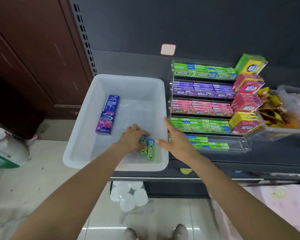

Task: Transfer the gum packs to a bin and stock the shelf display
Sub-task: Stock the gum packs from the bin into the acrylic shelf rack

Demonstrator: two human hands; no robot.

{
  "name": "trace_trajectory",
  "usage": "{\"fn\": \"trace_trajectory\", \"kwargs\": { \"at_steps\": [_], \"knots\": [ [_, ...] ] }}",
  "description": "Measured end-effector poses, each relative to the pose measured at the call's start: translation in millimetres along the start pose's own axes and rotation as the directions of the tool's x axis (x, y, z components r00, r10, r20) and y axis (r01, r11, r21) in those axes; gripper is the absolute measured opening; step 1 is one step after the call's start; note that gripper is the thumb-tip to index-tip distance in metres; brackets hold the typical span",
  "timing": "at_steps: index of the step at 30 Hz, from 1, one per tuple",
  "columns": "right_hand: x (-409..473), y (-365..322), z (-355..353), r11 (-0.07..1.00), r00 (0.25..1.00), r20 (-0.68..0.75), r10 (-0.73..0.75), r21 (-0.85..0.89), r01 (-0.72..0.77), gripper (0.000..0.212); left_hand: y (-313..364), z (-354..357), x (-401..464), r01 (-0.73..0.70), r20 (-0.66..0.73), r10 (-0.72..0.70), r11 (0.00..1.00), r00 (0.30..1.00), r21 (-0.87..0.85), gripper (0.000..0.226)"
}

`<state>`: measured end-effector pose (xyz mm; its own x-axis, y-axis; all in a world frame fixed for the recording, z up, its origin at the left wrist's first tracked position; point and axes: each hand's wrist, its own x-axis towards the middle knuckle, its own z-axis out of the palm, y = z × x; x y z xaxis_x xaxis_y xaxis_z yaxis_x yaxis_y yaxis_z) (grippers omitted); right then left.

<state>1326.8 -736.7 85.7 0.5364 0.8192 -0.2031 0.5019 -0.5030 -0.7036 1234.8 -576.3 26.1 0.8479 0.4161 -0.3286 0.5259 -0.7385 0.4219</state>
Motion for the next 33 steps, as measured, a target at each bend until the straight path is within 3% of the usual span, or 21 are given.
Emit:
{"fn": "trace_trajectory", "kwargs": {
  "at_steps": [2, 6, 16, 21, 24, 26, 29, 33],
  "knots": [
    [-0.4, -0.7, -0.1, 1.0, 1.0, 0.0, 0.001, -0.003, -0.001, 0.087, 2.0, 1.7, -2.0, -0.046, 0.061, 0.049, 0.997, 0.997, -0.057, 0.07],
    [-0.6, -0.4, -0.3, 1.0, 1.0, 0.0, 0.0, -0.012, 0.0, 0.086, 7.1, 5.5, -6.0, -0.103, 0.146, 0.094, 0.993, 0.985, 0.057, 0.096],
    [-2.6, 0.2, -0.5, 1.0, 1.0, 0.003, -0.004, 0.018, 0.004, 0.084, 9.8, 6.4, -2.1, -0.102, 0.049, 0.099, 0.993, 0.994, 0.064, 0.089],
    [-1.4, 1.2, -1.6, 1.0, 1.0, 0.006, -0.015, -0.022, 0.015, 0.082, 12.9, -9.7, -9.9, -0.066, -0.139, 0.048, 0.99, 0.989, -0.125, 0.089],
    [-0.4, -5.1, -7.5, 0.996, 0.991, -0.12, -0.067, -0.067, 0.059, 0.067, 21.0, -29.0, -21.2, -0.127, -0.299, 0.06, 0.97, 0.952, -0.209, 0.086],
    [1.5, -14.1, -14.7, 0.998, 0.975, -0.216, -0.059, 0.011, 0.063, 0.054, 31.0, -41.5, -29.9, -0.199, -0.352, 0.111, 0.954, 0.929, -0.225, 0.086],
    [0.3, -29.0, -26.8, 0.95, 0.982, -0.183, 0.042, 0.312, 0.017, 0.042, 53.5, -56.3, -39.1, -0.292, -0.359, 0.197, 0.927, 0.912, -0.234, 0.085],
    [-9.3, -25.5, -48.0, 0.832, 0.971, -0.227, 0.075, 0.55, 0.065, 0.028, 90.8, -65.2, -38.6, -0.366, -0.316, 0.274, 0.886, 0.909, -0.285, 0.091]
  ]
}}
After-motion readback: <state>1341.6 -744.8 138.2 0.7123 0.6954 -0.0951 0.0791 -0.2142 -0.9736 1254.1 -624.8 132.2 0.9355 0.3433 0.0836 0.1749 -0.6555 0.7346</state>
